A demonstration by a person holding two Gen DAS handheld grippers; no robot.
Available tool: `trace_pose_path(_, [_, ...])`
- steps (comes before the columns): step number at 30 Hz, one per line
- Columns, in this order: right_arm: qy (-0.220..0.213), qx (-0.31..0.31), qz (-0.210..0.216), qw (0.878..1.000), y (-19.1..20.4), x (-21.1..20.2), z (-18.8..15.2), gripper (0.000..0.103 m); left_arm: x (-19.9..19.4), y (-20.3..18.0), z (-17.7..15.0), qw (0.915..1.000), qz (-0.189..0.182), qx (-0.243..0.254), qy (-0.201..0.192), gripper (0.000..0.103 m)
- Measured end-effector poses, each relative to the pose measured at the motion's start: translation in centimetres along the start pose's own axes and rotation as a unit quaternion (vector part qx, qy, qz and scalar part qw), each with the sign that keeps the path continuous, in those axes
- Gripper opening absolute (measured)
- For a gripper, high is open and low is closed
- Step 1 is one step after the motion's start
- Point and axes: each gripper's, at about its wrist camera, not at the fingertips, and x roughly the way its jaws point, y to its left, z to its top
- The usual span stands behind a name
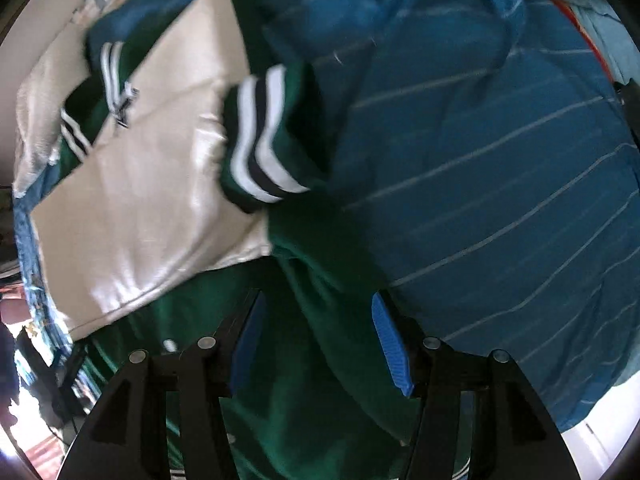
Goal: Fold large clothes
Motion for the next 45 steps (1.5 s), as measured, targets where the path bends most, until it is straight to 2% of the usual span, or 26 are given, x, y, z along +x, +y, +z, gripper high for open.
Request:
trace_pose_path(2, [0.006,-0.016,-0.006,1.000,0.3,1.3,0.3,0.058,2.0,1.2,0.5,0.9992,0.007,-0.035,0.020,0.099])
trace_pose_path(4, [0.015,-0.039,-0.015,0.999,1.2,2.3,0.7,0.058,3.3,2.5,0.3,0.9971,-0.003,-0.066,0.038,0.101])
trace_pose_path(7, [0.012,-0.082,-0.049,0.995,2.2,3.7,0.9,0.058,3.8,3.2,-0.1,0.9966,-0.001,-0.074,0.035,0.103])
trace_pose_path(9, [-0.013,-0.100,-0.083,0.991,2.3,3.8,1.1,0.057,3.8,3.1,-0.1,0.9974,0.005,-0.066,0.030,0.103])
trace_pose_path(10, [-0.048,-0.099,-0.100,0.989,1.6,3.2,1.4,0.056,3.9,2.9,-0.1,0.9977,0.009,-0.061,0.028,0.103])
trace_pose_path(12, [-0.069,-0.058,-0.104,0.991,-0.9,2.8,2.0,0.054,3.7,3.0,-0.3,0.9979,0.012,-0.058,0.026,0.103])
trace_pose_path(14, [-0.071,0.023,-0.084,0.994,-5.0,3.0,2.6,0.054,3.7,3.1,-0.2,0.9977,0.008,-0.061,0.029,0.103])
trace_pose_path(17, [-0.035,0.097,-0.014,0.995,-8.4,3.8,2.9,0.054,3.4,3.0,-0.1,0.9974,0.006,-0.064,0.033,0.103])
trace_pose_path(18, [-0.036,0.090,-0.007,0.995,-8.3,3.2,2.8,0.054,3.1,2.8,0.0,0.9974,0.007,-0.064,0.033,0.103])
trace_pose_path(21, [-0.037,0.005,0.006,0.999,-6.2,2.1,2.2,0.054,3.2,2.5,0.0,0.9979,0.010,-0.058,0.028,0.103])
trace_pose_path(23, [-0.028,-0.038,-0.016,0.999,-5.3,2.7,2.2,0.054,3.5,2.5,0.0,0.9978,0.008,-0.061,0.028,0.103])
trace_pose_path(24, [-0.040,-0.046,-0.042,0.997,-5.5,3.0,2.5,0.053,3.7,2.5,0.0,0.9976,0.006,-0.062,0.029,0.103])
trace_pose_path(25, [-0.057,-0.035,-0.065,0.996,-6.5,3.1,3.3,0.054,3.8,2.6,0.0,0.9973,0.002,-0.066,0.031,0.103])
trace_pose_path(26, [-0.057,-0.016,-0.061,0.996,-7.7,3.4,3.9,0.054,3.9,2.8,0.1,0.9967,-0.004,-0.073,0.036,0.103])
trace_pose_path(28, [-0.039,0.065,-0.024,0.997,-11.3,4.0,5.0,0.054,3.8,3.0,0.1,0.9959,-0.009,-0.080,0.042,0.103])
trace_pose_path(29, [-0.027,0.081,-0.015,0.996,-11.9,4.1,5.1,0.054,3.6,3.1,0.0,0.9954,-0.011,-0.084,0.044,0.103])
trace_pose_path(31, [-0.008,0.082,-0.033,0.996,-11.7,3.1,4.6,0.054,2.4,3.6,-0.5,0.9950,-0.021,-0.087,0.046,0.103])
trace_pose_path(32, [-0.004,0.071,-0.040,0.997,-11.4,2.1,4.0,0.055,1.1,4.0,-1.1,0.9950,-0.030,-0.086,0.042,0.103])
trace_pose_path(34, [0.006,0.047,-0.014,0.999,-10.3,0.4,2.5,0.056,-1.9,4.7,-2.7,0.9956,-0.043,-0.079,0.027,0.103])
trace_pose_path(36, [0.028,0.015,0.012,0.999,-9.0,-1.7,-0.7,0.056,-5.4,5.1,-5.0,0.9966,-0.047,-0.066,0.014,0.103])
trace_pose_path(39, [0.071,-0.031,0.045,0.996,-6.9,-3.3,-6.4,0.056,-9.4,5.2,-9.0,0.9962,-0.061,-0.058,0.020,0.103])
trace_pose_path(42, [0.113,-0.058,0.073,0.989,-2.4,-2.5,-14.2,0.056,-11.4,3.7,-13.0,0.9949,-0.076,-0.049,0.044,0.103])
trace_pose_path(44, [0.142,-0.075,0.082,0.984,-0.2,0.0,-20.0,0.056,-11.2,1.4,-15.6,0.9944,-0.079,-0.039,0.059,0.103])
trace_pose_path(45, [0.151,-0.073,0.081,0.982,2.2,1.8,-21.6,0.056,-10.5,0.0,-16.9,0.9942,-0.080,-0.034,0.064,0.103])
